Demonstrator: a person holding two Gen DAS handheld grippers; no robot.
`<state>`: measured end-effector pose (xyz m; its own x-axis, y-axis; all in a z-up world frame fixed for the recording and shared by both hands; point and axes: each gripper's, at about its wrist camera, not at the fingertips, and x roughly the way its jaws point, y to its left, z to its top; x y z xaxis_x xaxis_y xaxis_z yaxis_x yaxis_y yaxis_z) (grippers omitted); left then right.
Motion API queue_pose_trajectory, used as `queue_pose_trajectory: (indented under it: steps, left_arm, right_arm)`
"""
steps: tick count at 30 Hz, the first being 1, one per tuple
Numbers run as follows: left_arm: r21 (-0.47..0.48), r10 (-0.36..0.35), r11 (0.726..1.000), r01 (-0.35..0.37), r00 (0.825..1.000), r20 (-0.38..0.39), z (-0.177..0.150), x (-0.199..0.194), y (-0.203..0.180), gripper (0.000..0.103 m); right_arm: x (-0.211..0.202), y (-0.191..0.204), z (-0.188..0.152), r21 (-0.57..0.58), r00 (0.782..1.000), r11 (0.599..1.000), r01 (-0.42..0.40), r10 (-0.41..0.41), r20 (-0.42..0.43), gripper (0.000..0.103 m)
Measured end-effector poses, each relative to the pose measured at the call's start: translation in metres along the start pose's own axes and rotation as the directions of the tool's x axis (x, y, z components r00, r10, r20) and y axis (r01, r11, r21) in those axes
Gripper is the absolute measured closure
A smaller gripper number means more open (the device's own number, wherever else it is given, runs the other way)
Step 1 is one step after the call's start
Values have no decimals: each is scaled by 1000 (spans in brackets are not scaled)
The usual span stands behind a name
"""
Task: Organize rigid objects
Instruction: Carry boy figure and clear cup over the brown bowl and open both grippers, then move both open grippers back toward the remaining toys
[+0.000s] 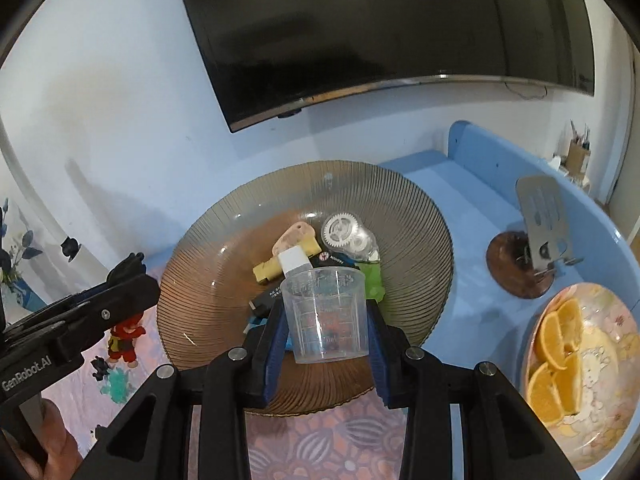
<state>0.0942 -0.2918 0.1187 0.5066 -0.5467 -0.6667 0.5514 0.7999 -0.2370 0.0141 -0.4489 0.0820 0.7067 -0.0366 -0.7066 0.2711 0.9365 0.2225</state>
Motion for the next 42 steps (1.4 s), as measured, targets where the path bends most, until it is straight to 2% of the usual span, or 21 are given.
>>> queue_pose_trajectory:
  steps: [1,2,3,4,9,11,17,20,23,24,26,29,30,32,34,36,37,42]
  left_arm:
    - [5,12,1000,-12,1000,13,2,-1,-2,58]
    - [8,30,1000,-31,999,31,3,-2,-4,49]
    - [9,53,999,-54,997,55,4,-5,-6,29]
    - [10,61,998,-62,995,78,6,-9,-6,21]
    - [20,49,998,-52,993,110,6,-37,1,21]
    - [23,60,998,-64,987,150,1,-61,8,21]
    - [-40,105,994,-98,962,251,-23,-137,45,21]
    - [-77,143,989,-127,952,269,-43,-170,68,20]
    - [-115,104,990,-78,965,241,-82,-192,103,5]
    - [-154,122,984,-88,966,230,-101,-197,119,1]
    - [-224,179,965,-134,965,191,-132,-198,146,1]
    - [-322,241,926,-199,966,97,-176,-184,189,1]
    - [-346,239,917,-200,968,72,-191,-177,204,1]
    - [-386,180,911,-144,982,59,-211,-168,221,1]
    - [-415,164,900,-130,985,47,-227,-158,233,1]
    - [-427,164,895,-132,986,39,-235,-149,237,1]
    - [-458,151,880,-126,988,17,-236,-144,241,1]
    - [-471,135,877,-92,989,57,-238,-142,244,1]
  right_arm:
    - [0,-1,0,2,1000,1000,6,-6,-3,65]
    - [0,0,0,-2,1000,1000,17,-17,-4,54]
    - [-1,-3,0,-6,1000,1000,21,-21,-1,46]
    - [-4,-2,1,-7,999,1000,29,-29,13,38]
    - [-32,3,3,-39,995,997,65,-61,83,38]
    - [-44,8,4,-48,993,997,66,-60,103,38]
    - [-79,50,2,-129,988,990,-52,70,137,37]
    - [-89,76,-7,-180,983,979,-100,126,137,37]
    - [-91,100,-26,-237,978,962,-139,171,120,37]
    - [-88,105,-33,-251,975,955,-160,192,108,37]
    - [-75,118,-52,-265,973,942,-204,226,55,37]
    - [-34,134,-85,-255,967,933,-254,243,-73,37]
    - [-25,137,-92,-254,967,933,-254,238,-92,37]
    - [-1,145,-109,-258,964,932,-256,227,-134,37]
    - [13,146,-120,-255,962,932,-258,222,-161,37]
    - [22,145,-128,-261,962,933,-250,209,-174,37]
    - [25,146,-129,-263,963,934,-240,196,-183,37]
    - [30,146,-132,-261,960,934,-245,197,-197,36]
